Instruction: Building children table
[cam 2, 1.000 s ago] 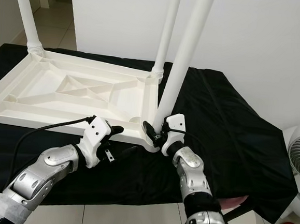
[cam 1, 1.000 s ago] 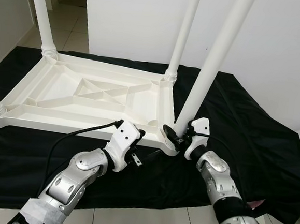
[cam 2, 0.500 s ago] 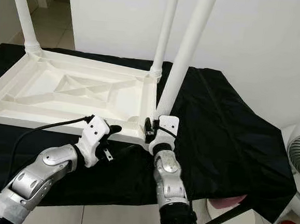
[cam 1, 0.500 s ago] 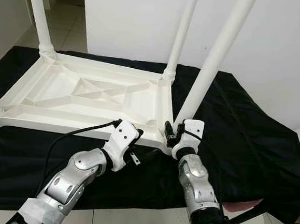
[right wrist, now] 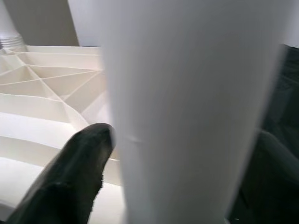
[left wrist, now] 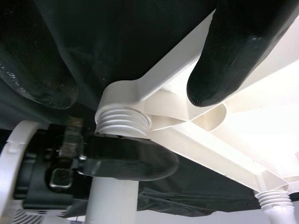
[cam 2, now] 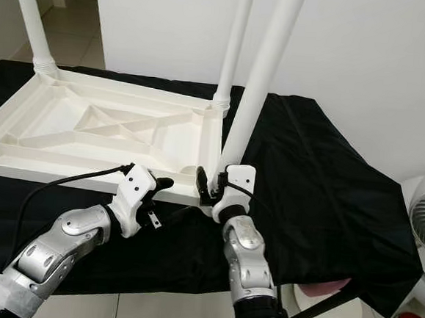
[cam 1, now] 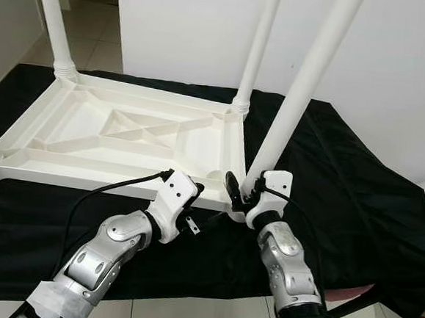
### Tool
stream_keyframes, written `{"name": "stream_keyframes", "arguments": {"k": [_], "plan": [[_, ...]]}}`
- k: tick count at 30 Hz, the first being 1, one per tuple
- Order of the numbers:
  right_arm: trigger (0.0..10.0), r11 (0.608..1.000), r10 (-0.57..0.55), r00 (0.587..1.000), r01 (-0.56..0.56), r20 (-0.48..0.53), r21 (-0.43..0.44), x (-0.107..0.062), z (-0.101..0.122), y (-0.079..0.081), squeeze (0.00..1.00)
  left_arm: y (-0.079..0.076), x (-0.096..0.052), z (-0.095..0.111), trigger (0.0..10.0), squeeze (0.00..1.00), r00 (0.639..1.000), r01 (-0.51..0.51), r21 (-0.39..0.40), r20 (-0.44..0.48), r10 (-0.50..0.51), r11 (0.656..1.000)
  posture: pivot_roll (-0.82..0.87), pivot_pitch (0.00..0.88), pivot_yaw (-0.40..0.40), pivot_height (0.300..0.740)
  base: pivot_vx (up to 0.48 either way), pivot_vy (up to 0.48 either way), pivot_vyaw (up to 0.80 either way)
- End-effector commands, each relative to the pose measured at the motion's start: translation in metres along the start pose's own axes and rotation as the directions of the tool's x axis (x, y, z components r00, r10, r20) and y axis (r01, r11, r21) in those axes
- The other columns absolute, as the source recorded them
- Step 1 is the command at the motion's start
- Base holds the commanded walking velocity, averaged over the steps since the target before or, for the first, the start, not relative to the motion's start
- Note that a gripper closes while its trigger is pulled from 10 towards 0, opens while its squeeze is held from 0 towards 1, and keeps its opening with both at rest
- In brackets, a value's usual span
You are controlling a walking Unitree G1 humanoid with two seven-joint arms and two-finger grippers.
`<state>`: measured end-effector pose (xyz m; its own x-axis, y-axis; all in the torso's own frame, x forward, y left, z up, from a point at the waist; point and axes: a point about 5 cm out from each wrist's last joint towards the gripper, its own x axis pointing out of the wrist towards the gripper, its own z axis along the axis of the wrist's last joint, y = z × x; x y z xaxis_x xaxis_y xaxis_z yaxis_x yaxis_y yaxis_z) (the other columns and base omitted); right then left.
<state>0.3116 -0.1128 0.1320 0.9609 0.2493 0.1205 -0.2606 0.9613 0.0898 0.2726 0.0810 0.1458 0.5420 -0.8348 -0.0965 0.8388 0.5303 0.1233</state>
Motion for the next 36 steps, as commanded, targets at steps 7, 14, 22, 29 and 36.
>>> {"name": "stream_keyframes", "arguments": {"k": [7,14,22,29,36], "plan": [[10.0,0.988,0.151,0.989,-0.151,-0.002,-0.043,-0.011,0.007,-0.028,1.00,-0.010,0.001,0.002,10.0,0.00,0.994,0.109,0.005,0.006,-0.109,0.994,0.07,0.013,-0.088,0.740,0.000,0.000,0.00],[10.0,0.967,0.236,0.970,-0.240,-0.057,-0.089,-0.012,0.008,-0.046,0.00,-0.008,0.000,0.003,10.0,0.00,0.995,0.103,0.006,0.007,-0.103,0.995,0.07,0.021,-0.086,0.740,0.000,0.000,0.00],[10.0,0.908,0.376,0.914,-0.397,-0.154,-0.136,-0.005,-0.002,-0.049,0.00,-0.007,0.001,0.005,10.0,0.00,0.995,0.100,0.008,0.010,-0.100,0.995,0.08,0.018,-0.075,0.740,0.000,0.000,0.00],[10.0,0.862,0.456,0.871,-0.483,-0.182,-0.150,0.011,-0.006,-0.035,0.00,-0.005,0.001,0.007,10.0,0.00,0.995,0.098,0.013,0.011,-0.099,0.995,0.09,0.016,-0.074,0.740,0.000,0.000,0.00],[4.3,0.835,0.504,0.845,-0.530,-0.181,-0.146,0.024,-0.008,-0.022,0.00,-0.004,0.001,0.008,10.0,0.00,0.996,0.091,0.019,0.013,-0.091,0.996,0.10,0.009,-0.076,0.740,0.000,0.000,0.00]]}}
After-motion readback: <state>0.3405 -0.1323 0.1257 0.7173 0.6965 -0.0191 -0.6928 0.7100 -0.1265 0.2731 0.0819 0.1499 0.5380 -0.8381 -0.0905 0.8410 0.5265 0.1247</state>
